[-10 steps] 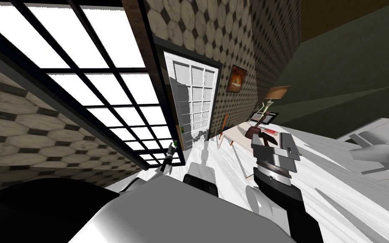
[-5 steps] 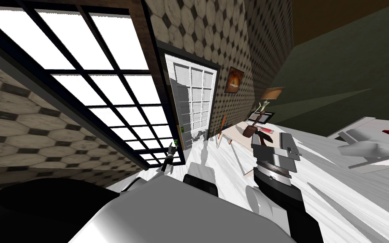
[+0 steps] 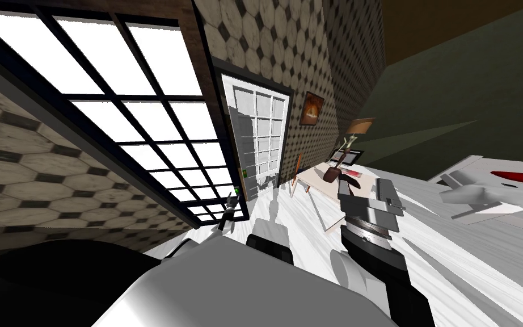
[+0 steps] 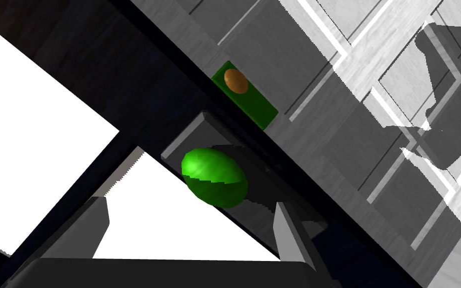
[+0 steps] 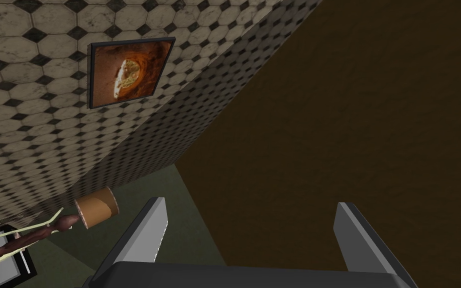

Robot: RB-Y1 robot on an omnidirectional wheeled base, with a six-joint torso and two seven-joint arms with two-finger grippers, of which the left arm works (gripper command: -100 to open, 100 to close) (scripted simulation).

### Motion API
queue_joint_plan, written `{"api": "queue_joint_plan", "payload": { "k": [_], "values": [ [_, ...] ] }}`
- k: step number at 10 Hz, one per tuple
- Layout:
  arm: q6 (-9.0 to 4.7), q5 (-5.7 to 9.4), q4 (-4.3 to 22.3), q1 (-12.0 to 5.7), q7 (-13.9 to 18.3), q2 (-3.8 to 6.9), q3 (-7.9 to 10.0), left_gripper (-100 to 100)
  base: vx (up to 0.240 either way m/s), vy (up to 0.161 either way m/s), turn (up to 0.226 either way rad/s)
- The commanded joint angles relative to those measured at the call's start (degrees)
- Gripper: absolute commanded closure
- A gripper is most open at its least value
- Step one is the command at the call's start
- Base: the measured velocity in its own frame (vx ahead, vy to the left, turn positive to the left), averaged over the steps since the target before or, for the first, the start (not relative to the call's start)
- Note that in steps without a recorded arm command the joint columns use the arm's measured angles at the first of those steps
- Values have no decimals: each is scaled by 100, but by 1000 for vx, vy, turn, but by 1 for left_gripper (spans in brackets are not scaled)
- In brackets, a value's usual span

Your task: Pull the door open

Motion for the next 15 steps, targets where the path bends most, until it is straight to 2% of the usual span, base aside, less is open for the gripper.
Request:
{"api": "queue_joint_plan", "payload": {
  "k": [1,2,3,4,5,7,8,10,11,12,13,15],
  "values": [
    [13,111,-21,-12,286,-35,-31,-100,-48,6,-44],
    [26,208,-45,-20,432,-65,-58,-100,-80,11,-75],
    [26,208,-45,-20,524,-65,-58,-100,-62,15,-24],
    [39,305,-68,-29,734,-95,-85,-100,-59,11,-39],
    [39,305,-68,-29,760,-95,-85,-100,-43,11,-25],
    [64,495,-113,-45,1139,-154,-137,-100,-61,15,-57],
    [64,495,-113,-45,1230,-154,-137,-100,-59,16,-26],
    [87,676,-156,-61,1593,-210,-188,-100,-72,9,-53],
    [87,676,-156,-61,1695,-210,-188,-100,-59,6,-19],
    [99,763,-177,-68,1894,-238,-212,-100,-50,19,-40],
    [99,763,-177,-68,1926,-238,-212,-100,-39,13,-22],
    [120,923,-216,-82,2294,-287,-256,-100,-49,7,-49]
  ]
}}
